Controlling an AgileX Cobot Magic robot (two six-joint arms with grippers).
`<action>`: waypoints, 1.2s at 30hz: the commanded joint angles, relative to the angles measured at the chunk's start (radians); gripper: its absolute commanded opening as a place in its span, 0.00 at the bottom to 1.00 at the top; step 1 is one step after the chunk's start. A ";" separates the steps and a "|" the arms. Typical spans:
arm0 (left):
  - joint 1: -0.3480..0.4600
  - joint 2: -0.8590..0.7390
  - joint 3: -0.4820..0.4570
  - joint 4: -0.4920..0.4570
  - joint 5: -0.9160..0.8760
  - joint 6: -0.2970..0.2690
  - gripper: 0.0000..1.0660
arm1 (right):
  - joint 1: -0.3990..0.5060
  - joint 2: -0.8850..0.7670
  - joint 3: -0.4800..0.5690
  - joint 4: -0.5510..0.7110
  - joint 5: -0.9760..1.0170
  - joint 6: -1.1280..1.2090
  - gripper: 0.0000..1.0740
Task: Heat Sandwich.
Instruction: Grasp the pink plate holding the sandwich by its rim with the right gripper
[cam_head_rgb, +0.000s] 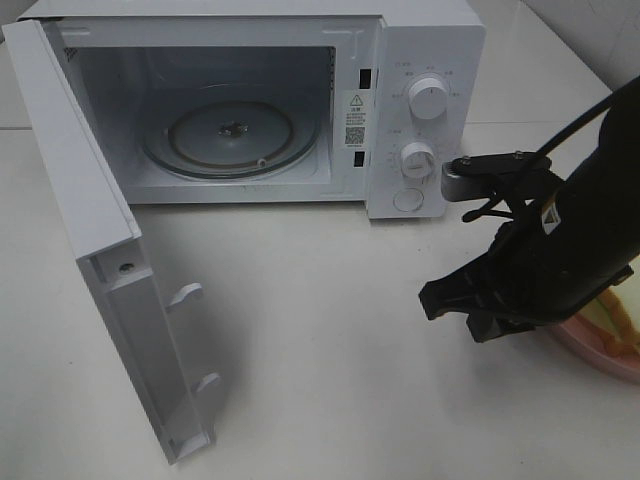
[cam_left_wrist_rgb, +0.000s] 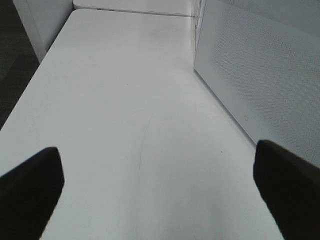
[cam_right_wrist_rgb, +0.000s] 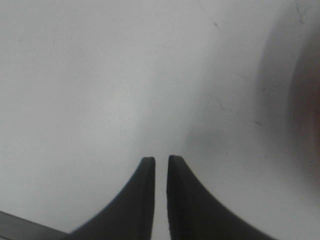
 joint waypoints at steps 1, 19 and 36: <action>-0.001 -0.019 0.001 0.000 -0.010 0.000 0.92 | -0.007 -0.046 0.000 -0.011 0.059 -0.107 0.19; -0.001 -0.019 0.001 0.000 -0.010 0.000 0.92 | -0.072 -0.106 0.000 -0.011 0.063 -0.180 0.91; -0.001 -0.019 0.001 0.000 -0.010 0.000 0.92 | -0.240 -0.055 0.000 -0.065 0.059 -0.188 0.85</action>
